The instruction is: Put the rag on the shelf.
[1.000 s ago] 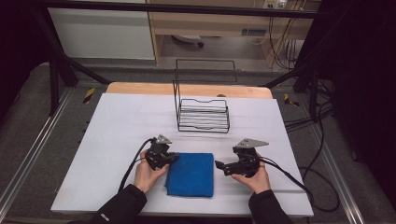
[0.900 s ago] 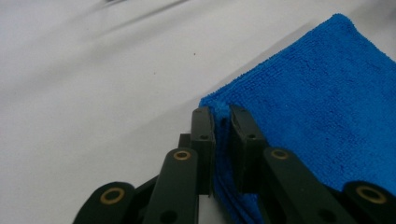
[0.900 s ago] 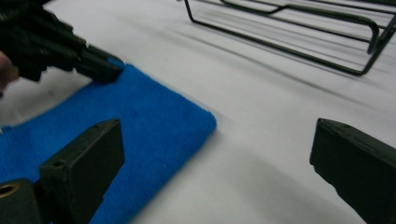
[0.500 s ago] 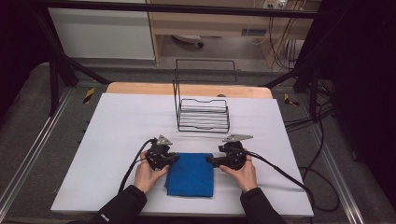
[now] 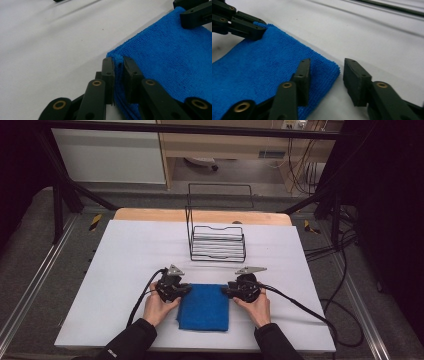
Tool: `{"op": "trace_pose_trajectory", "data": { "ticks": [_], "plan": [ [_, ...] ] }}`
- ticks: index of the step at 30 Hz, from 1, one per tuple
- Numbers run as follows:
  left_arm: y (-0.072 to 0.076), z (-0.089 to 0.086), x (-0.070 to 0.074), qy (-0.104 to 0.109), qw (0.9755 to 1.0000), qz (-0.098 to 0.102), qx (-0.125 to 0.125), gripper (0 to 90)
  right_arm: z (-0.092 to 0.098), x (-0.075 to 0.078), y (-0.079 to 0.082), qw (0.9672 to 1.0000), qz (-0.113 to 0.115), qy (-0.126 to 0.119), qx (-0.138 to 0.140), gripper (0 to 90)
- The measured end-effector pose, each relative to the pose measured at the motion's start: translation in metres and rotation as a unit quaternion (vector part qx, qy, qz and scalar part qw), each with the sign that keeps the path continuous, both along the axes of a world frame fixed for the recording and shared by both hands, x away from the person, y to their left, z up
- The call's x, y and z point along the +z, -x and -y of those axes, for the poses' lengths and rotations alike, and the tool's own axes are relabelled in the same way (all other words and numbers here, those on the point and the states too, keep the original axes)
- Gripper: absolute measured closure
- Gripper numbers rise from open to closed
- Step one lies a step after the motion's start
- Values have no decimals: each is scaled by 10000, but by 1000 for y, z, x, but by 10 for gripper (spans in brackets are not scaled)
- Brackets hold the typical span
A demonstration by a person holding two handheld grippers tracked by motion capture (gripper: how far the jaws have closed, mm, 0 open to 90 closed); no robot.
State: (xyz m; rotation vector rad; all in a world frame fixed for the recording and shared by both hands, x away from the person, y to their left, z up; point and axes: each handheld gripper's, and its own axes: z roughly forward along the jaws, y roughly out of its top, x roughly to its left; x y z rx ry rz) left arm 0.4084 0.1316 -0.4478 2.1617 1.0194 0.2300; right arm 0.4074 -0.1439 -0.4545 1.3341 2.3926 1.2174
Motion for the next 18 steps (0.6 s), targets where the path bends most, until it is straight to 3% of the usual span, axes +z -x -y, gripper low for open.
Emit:
{"op": "trace_pose_trajectory", "data": {
  "ticks": [9, 18],
  "plan": [
    [0, -2, -1, 56, 10000, 21, -24, 803, 0, 1, -2, 9989, -421, -215, -14, 824],
    [0, -5, -2, 284, 9995, -83, 61, 841, 1, 4, -1, 9988, -391, -295, -44, 853]
  ]
}}
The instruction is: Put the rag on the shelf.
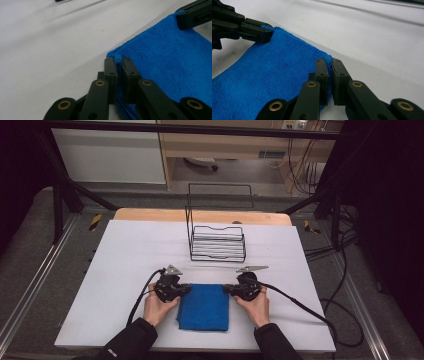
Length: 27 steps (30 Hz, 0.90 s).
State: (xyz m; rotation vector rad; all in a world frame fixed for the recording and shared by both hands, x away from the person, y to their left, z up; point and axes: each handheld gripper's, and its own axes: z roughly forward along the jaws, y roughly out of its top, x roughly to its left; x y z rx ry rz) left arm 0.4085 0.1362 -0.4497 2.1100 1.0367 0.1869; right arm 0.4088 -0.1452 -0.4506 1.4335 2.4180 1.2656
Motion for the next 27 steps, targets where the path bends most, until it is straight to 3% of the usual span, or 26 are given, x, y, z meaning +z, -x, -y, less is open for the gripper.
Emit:
{"op": "trace_pose_trajectory", "data": {
  "ticks": [3, 7, 20, 27],
  "plan": [
    [0, -3, 2, 112, 9999, -9, 31, 847, 1, 2, 1, 10000, 41, -46, -6, 855],
    [2, -3, 4, 143, 9999, 81, 30, 850, 1, 5, 3, 9999, 117, -76, 9, 856],
    [14, -13, 22, 535, 9979, 363, 101, 850, 5, 18, 9, 9982, 460, -372, 81, 857],
    [20, -12, 30, 606, 9968, 516, 84, 850, 9, 25, 12, 9968, 631, -473, 90, 856]
  ]
}}
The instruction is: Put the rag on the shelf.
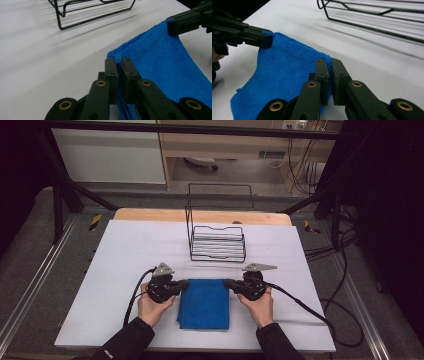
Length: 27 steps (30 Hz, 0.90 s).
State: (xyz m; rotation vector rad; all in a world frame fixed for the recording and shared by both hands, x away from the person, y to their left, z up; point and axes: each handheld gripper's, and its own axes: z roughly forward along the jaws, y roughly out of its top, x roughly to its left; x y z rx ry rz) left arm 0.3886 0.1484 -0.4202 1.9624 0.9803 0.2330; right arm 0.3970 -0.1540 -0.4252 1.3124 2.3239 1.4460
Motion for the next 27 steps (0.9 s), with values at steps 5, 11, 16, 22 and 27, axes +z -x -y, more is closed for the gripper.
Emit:
{"op": "trace_pose_trajectory", "data": {
  "ticks": [5, 11, 16, 22, 27],
  "plan": [
    [4, 1, 6, 45, 9999, 163, -6, 849, 3, 5, 2, 9998, 198, -25, 56, 856],
    [8, 1, 12, 83, 9994, 322, 18, 849, 4, 10, 4, 9993, 371, 4, 97, 857],
    [11, -1, 19, 175, 9988, 461, 44, 849, 4, 20, 8, 9982, 586, -50, 108, 857],
    [14, 0, 25, 245, 9981, 569, 67, 849, 5, 28, 11, 9967, 803, -46, 124, 856],
    [16, 0, 30, 289, 9973, 670, 65, 849, 6, 33, 13, 9957, 919, -58, 110, 856]
  ]
}}
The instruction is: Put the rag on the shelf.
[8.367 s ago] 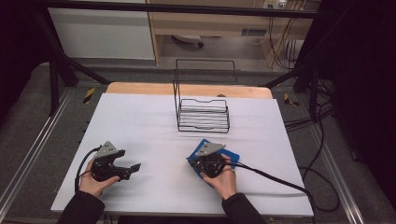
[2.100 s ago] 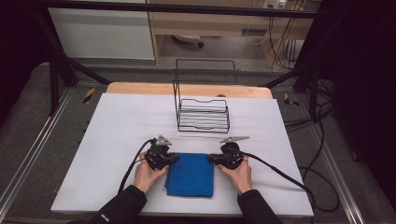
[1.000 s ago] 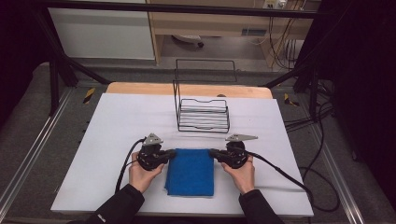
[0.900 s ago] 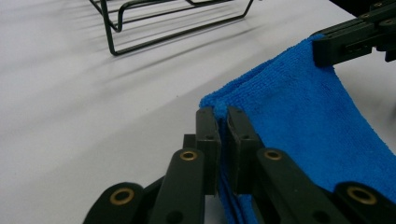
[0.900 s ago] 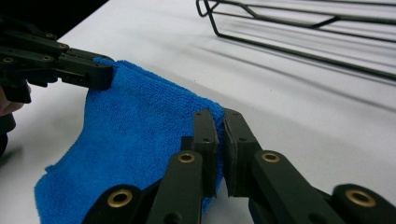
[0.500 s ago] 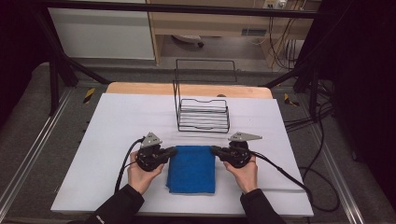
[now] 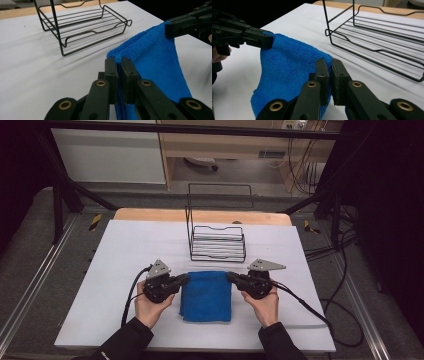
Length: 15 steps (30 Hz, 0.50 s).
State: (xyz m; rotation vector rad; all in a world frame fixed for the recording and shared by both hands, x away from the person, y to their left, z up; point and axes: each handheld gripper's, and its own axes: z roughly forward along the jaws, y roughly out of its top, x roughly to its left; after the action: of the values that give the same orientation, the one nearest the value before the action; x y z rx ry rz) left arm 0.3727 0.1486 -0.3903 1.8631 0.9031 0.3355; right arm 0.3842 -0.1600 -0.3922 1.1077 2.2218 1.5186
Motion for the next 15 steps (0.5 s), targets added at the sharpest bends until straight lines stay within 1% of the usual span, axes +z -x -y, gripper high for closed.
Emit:
{"op": "trace_pose_trajectory", "data": {
  "ticks": [1, 3, 4, 5, 6, 10, 12, 13, 14, 15],
  "plan": [
    [1, 0, 1, -11, 10000, 39, -1, 849, 0, 4, 2, 10000, 92, 31, 3, 857],
    [2, 0, 5, 3, 9999, 101, 6, 849, 0, 7, 4, 9999, 169, 16, -8, 857],
    [3, 0, 8, 52, 9999, 140, 19, 849, 0, 9, 4, 9998, 212, 5, -12, 857],
    [3, 0, 8, 52, 9999, 140, 19, 849, 0, 9, 4, 9998, 212, 5, -12, 857],
    [3, 0, 9, 71, 9998, 161, 13, 850, 0, 12, 6, 9996, 281, -8, -8, 857],
    [6, 1, 13, 122, 9996, 246, 17, 850, 1, 15, 8, 9993, 365, -15, -29, 857],
    [8, 2, 17, 129, 9993, 342, 22, 850, 2, 18, 10, 9989, 455, -26, -56, 857],
    [8, 2, 17, 129, 9993, 342, 22, 850, 2, 19, 11, 9988, 491, -31, -65, 857],
    [8, 2, 20, 154, 9991, 397, 21, 850, 3, 21, 12, 9987, 506, -40, -67, 858],
    [8, 2, 20, 154, 9991, 397, 21, 850, 3, 21, 12, 9987, 506, -40, -67, 858]
  ]
}}
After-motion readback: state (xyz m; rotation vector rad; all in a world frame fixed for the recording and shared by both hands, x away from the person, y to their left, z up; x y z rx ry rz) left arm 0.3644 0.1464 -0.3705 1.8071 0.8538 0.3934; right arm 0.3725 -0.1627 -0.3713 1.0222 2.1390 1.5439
